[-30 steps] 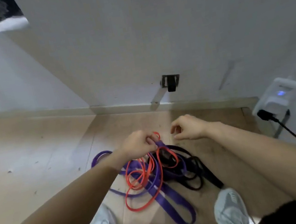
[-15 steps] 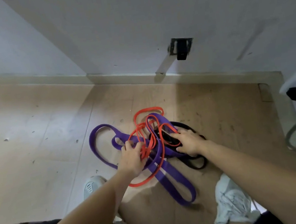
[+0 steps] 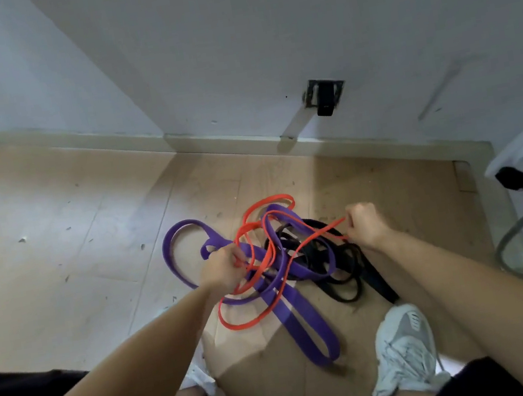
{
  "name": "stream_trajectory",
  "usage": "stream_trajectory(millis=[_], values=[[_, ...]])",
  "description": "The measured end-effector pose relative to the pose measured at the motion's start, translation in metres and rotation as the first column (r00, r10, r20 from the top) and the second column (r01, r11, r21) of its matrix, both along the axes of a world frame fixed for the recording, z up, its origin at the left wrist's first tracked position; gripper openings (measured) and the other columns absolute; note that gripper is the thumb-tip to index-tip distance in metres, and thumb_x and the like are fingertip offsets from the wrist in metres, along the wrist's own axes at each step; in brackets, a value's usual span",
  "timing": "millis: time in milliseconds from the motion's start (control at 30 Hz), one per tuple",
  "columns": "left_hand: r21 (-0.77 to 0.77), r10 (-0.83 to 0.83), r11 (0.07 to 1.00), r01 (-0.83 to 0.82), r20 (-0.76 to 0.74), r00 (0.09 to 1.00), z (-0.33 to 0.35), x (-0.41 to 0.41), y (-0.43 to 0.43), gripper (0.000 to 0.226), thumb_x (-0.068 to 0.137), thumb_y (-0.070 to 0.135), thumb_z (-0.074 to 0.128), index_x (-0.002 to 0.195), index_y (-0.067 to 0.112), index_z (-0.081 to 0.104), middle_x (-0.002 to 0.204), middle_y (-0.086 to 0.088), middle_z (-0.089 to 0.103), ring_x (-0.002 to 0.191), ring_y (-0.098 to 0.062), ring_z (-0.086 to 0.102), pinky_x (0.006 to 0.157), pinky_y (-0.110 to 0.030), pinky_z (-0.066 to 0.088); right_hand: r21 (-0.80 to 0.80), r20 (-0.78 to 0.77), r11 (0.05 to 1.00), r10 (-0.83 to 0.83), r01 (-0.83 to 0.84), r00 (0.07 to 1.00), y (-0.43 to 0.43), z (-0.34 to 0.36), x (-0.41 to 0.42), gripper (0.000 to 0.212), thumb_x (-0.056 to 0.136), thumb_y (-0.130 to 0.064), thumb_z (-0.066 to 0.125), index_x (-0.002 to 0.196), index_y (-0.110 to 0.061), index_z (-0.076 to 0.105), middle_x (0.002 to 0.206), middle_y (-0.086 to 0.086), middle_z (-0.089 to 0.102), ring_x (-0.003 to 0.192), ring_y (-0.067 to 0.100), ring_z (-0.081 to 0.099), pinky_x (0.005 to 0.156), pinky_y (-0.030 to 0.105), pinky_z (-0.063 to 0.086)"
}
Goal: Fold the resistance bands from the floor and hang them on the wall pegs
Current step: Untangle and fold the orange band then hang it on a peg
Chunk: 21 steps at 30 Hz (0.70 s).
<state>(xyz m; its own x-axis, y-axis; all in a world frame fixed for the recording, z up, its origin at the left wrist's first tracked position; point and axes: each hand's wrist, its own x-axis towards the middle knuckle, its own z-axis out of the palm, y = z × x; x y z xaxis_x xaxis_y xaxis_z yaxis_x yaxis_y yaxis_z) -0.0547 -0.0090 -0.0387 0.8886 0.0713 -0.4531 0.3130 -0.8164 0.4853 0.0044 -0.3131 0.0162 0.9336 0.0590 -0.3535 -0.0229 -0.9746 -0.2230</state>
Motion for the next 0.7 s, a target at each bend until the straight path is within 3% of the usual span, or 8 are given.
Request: stream_trajectory(millis=[100,200,333,400,533,633,700], values=[[-0.158,0.071,0.986,-0.057,0.082,0.994,0.026,0.016,-0.001,0.017,0.082,0.010,0.063,0.093,0.023,0.064,0.082,0.004,0.066,0.072,-0.014,0.064,0.055,-0.018,0.045,-0.043,-0.075,0.999,-0.032,0.028,0.997,-0.011,0.031,0.011,0.013,0.090,-0.006,0.060,0.090,0.004,0.070,0.102,0.029,0.071,0.100,0.042,0.067,0.084,0.040,0.051],[-0.310,0.102,0.950,-0.047,0.162,0.982,0.066,0.040,-0.006,0.015,0.086,0.003,0.063,0.096,0.013,0.065,0.076,-0.001,0.062,0.063,-0.018,0.064,0.064,-0.033,0.055,-0.181,-0.138,0.984,-0.017,-0.009,0.990,-0.023,0.055,0.019,0.020,0.092,-0.005,0.059,0.105,0.005,0.070,0.113,0.022,0.070,0.109,0.035,0.066,0.085,0.033,0.050],[-0.330,0.045,0.942,0.061,0.304,0.952,0.130,0.075,-0.008,0.023,0.087,0.001,0.067,0.087,0.023,0.068,0.071,0.000,0.064,0.053,-0.008,0.061,0.068,-0.035,0.055,-0.348,-0.062,0.933,0.072,-0.089,0.995,-0.043,0.101,0.026,0.024,0.089,0.000,0.054,0.108,-0.001,0.069,0.115,0.018,0.070,0.109,0.034,0.067,0.085,0.034,0.054],[-0.335,-0.003,0.933,0.131,0.354,0.935,0.168,0.089,-0.010,0.017,0.088,0.001,0.069,0.093,0.018,0.071,0.076,-0.006,0.068,0.060,-0.012,0.061,0.072,-0.037,0.055,-0.407,0.015,0.912,0.063,-0.051,0.998,-0.050,0.130,0.028,0.027,0.090,0.000,0.051,0.110,-0.003,0.068,0.116,0.018,0.070,0.108,0.036,0.068,0.082,0.035,0.053],[-0.314,-0.077,0.916,0.250,0.475,0.877,0.246,0.105,-0.017,0.014,0.090,0.005,0.069,0.098,0.015,0.073,0.078,-0.003,0.069,0.066,-0.016,0.062,0.074,-0.035,0.055,-0.525,0.116,0.850,0.038,0.029,0.993,-0.061,0.188,0.032,0.032,0.095,-0.007,0.048,0.123,-0.010,0.063,0.128,0.012,0.067,0.120,0.032,0.064,0.093,0.041,0.052],[-0.320,-0.099,0.891,0.322,0.555,0.826,0.299,0.105,-0.028,0.014,0.092,0.004,0.068,0.101,0.014,0.072,0.077,0.005,0.068,0.063,-0.009,0.064,0.069,-0.023,0.053,-0.537,0.127,0.843,0.037,0.037,0.991,-0.067,0.222,0.032,0.033,0.093,-0.009,0.050,0.125,-0.008,0.059,0.131,0.014,0.063,0.123,0.033,0.061,0.095,0.042,0.051],[-0.342,-0.100,0.864,0.369,0.602,0.792,0.327,0.100,-0.035,0.015,0.093,0.007,0.068,0.101,0.019,0.071,0.081,0.007,0.070,0.066,-0.007,0.066,0.070,-0.021,0.055,-0.459,0.164,0.887,0.032,0.048,0.986,-0.064,0.240,0.036,0.032,0.091,-0.012,0.055,0.122,-0.007,0.061,0.128,0.017,0.064,0.118,0.035,0.062,0.095,0.040,0.052]])
